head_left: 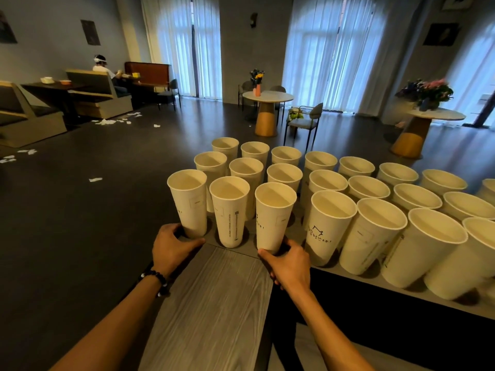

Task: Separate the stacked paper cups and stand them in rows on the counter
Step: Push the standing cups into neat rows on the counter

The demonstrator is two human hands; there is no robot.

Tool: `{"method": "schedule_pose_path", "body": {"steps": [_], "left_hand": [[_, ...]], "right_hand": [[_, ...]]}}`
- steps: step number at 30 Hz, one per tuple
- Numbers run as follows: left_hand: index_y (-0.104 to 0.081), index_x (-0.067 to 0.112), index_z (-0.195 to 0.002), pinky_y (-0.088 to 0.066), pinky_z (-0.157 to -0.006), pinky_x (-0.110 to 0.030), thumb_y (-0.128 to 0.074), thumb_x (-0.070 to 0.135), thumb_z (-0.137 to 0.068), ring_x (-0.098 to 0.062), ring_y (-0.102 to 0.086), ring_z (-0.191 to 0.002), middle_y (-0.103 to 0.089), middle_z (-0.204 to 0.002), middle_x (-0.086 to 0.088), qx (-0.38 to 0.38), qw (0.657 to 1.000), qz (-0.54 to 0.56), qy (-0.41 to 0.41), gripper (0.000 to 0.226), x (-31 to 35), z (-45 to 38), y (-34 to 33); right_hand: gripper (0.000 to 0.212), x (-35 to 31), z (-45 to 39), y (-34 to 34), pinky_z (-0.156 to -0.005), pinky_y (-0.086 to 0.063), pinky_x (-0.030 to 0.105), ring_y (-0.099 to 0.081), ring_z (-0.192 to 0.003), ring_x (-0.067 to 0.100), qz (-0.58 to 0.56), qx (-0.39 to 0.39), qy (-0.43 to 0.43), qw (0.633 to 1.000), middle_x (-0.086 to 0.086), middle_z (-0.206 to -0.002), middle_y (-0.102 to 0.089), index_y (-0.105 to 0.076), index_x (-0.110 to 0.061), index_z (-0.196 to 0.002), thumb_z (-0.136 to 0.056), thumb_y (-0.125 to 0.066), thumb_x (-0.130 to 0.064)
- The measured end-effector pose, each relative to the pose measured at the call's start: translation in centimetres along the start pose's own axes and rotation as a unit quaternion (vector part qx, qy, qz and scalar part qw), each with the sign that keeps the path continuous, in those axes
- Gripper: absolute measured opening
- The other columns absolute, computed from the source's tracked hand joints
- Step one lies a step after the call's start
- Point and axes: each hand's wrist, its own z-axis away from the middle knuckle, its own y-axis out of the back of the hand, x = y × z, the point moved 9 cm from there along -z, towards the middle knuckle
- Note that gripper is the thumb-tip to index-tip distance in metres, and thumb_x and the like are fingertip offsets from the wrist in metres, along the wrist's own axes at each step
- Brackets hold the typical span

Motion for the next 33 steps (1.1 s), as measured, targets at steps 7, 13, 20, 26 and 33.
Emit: {"method": "schedule_pose_path", "body": {"steps": [7, 13, 20, 26, 33], "left_hand": [[-0.063, 0.019, -0.122, -0.052, -0.094, -0.043, -0.091, 0.047, -0.061, -0.024, -0.058, -0.117, -0.059, -0.131, -0.008, 0.004, 1.000, -0.013, -0.009, 0.072, 0.3, 0.0, 0.0], [-0.064, 0.021, -0.119, -0.054, -0.093, -0.043, -0.091, 0.046, -0.062, -0.022, -0.059, -0.115, -0.060, -0.128, -0.004, 0.005, 1.000, -0.007, -0.005, 0.068, 0.1, -0.3, -0.1], [-0.065, 0.020, -0.116, -0.053, -0.094, -0.042, -0.090, 0.042, -0.064, -0.021, -0.058, -0.113, -0.062, -0.126, -0.006, -0.003, 1.000, 0.001, 0.011, 0.063, -0.4, -0.8, -0.2], [-0.055, 0.012, -0.132, -0.047, -0.106, -0.046, -0.092, 0.020, -0.065, -0.028, -0.053, -0.125, -0.055, -0.138, -0.010, -0.070, 0.995, 0.028, 0.060, 0.077, -1.3, -2.0, -0.5], [-0.054, 0.008, -0.138, -0.060, -0.072, -0.038, -0.067, -0.013, -0.081, -0.027, -0.068, -0.088, -0.061, -0.129, -0.014, -0.073, 0.976, 0.145, 0.147, 0.062, -2.0, -3.1, 1.6]], "right_hand": [[0.076, 0.5, -0.6, -0.3, -0.047, -0.059, 0.035, -0.071, -0.062, 0.015, 0.052, 0.019, 0.015, 0.998, -0.001, -0.089, -0.074, -0.059, -0.027, -0.125, -0.060, -0.081, -0.060], [0.065, 0.5, -0.6, -0.2, -0.038, -0.050, 0.023, -0.067, -0.050, 0.010, 0.054, 0.006, 0.018, 0.998, 0.002, -0.086, -0.073, -0.057, -0.025, -0.126, -0.071, -0.081, -0.050], [0.074, 0.5, -0.5, -0.2, -0.041, -0.053, 0.026, -0.069, -0.059, 0.013, 0.051, 0.000, 0.029, 0.998, 0.001, -0.088, -0.072, -0.052, -0.028, -0.134, -0.070, -0.082, -0.047], [0.050, 1.3, 0.8, 0.7, -0.043, -0.057, 0.033, -0.065, -0.045, 0.011, 0.030, 0.045, 0.020, 0.998, -0.001, -0.064, -0.068, -0.051, -0.027, -0.111, -0.074, -0.082, -0.040], [0.022, -2.4, 4.8, 2.6, -0.041, -0.054, 0.030, -0.062, -0.042, 0.015, -0.070, 0.039, 0.079, 0.994, 0.003, -0.053, -0.063, -0.061, -0.018, -0.071, -0.082, -0.078, -0.026]]}}
